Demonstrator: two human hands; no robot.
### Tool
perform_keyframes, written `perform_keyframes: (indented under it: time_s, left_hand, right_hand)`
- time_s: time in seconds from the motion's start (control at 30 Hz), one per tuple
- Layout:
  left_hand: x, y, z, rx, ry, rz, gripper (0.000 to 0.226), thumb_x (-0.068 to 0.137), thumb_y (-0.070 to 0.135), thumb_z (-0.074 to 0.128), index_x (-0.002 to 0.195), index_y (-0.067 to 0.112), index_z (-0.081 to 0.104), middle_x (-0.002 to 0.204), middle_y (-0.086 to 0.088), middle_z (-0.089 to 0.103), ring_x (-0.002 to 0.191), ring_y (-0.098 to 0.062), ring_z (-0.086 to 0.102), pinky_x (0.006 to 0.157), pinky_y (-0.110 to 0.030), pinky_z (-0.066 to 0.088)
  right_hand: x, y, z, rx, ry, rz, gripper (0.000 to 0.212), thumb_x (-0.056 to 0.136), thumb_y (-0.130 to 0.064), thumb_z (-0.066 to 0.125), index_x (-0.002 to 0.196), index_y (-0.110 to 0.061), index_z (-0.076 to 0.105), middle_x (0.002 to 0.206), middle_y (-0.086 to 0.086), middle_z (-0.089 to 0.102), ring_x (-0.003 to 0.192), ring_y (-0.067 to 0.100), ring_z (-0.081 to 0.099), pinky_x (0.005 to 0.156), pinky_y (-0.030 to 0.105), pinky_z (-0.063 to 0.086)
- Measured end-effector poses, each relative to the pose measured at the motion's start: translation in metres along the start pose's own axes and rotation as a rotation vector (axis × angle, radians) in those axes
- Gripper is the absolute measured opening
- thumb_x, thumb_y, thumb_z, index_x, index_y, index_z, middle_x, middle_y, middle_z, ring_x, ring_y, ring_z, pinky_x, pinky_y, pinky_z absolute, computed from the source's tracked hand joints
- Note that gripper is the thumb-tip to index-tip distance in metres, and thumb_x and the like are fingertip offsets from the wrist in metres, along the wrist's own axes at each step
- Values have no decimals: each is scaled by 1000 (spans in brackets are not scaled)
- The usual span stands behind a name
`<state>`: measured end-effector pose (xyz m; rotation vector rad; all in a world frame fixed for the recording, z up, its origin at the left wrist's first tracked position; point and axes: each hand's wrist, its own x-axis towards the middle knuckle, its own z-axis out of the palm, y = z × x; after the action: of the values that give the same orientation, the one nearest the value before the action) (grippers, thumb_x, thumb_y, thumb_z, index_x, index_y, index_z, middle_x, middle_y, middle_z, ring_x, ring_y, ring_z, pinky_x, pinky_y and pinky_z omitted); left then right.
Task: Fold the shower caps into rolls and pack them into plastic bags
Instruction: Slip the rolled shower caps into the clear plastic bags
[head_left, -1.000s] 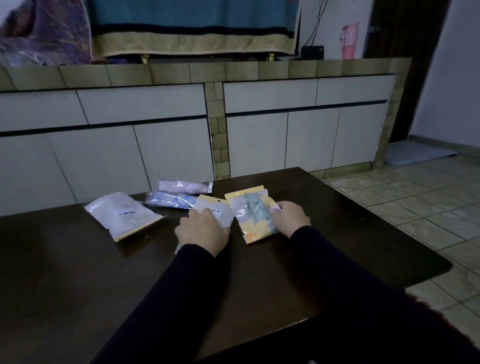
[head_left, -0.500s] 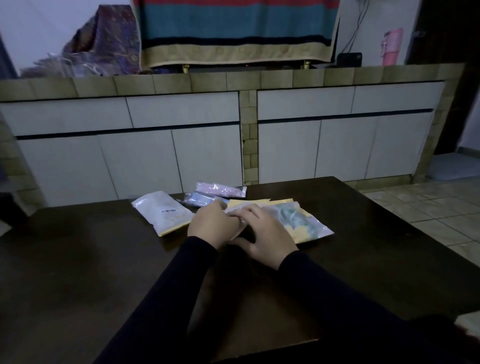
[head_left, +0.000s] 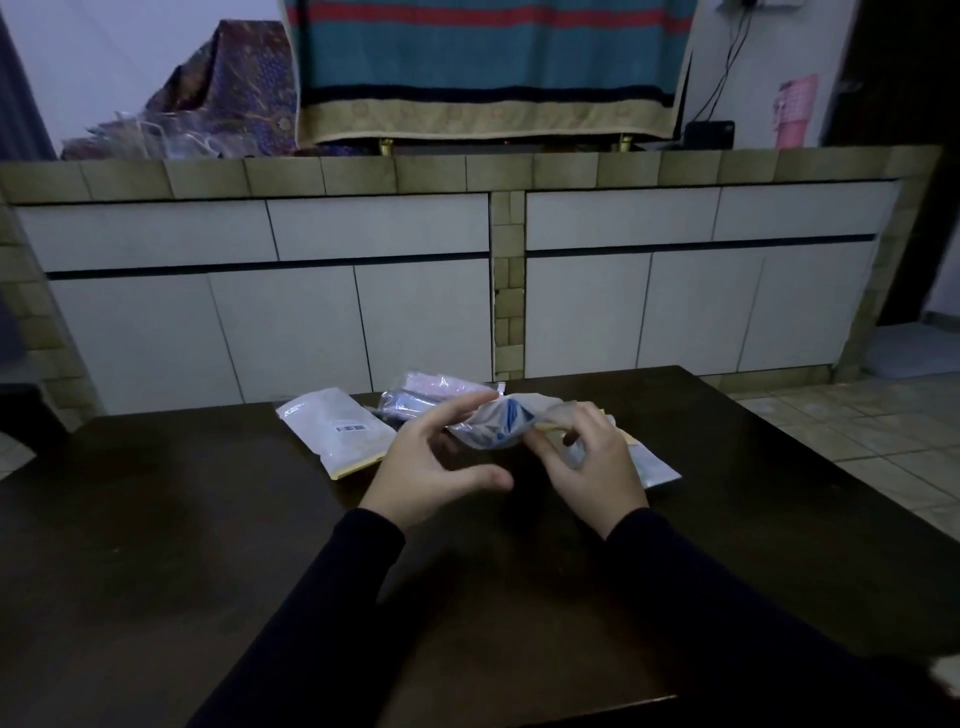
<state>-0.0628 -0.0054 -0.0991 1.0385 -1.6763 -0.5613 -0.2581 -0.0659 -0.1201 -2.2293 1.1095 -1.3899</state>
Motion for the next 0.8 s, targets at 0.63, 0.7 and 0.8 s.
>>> perform_keyframes:
  time_s: [0.63,0.7,0.8]
  left_hand:
    - [7,2,31,-87,132,-43,21,82,35,64,95,22,72,91,1,72,90,-15,67,72,-30,55]
    - [8,0,32,-68,123,-19,25,84,37,61,96,18,73,100,-1,69,97,-16,64,74,-31,56]
    - [8,-1,33,-81,153,-36,34,84,39,60,86,8,74,91,-7,68,88,-16,64,72,-31,55]
  right_hand:
    - [-11,-2,-17,180,-50,-43,24,81,-51,65,96,-33,67,95,-9,67,97,4,56,87,15,41]
    - [-9,-6,-17,174,-30,-22,11,83,-43,65,91,-36,67,89,-5,66,91,5,55,80,13,40]
    - [-7,-10,-20,188,-32,15,13,87,-30,64,77,-38,65,76,-1,65,80,11,56,72,23,44]
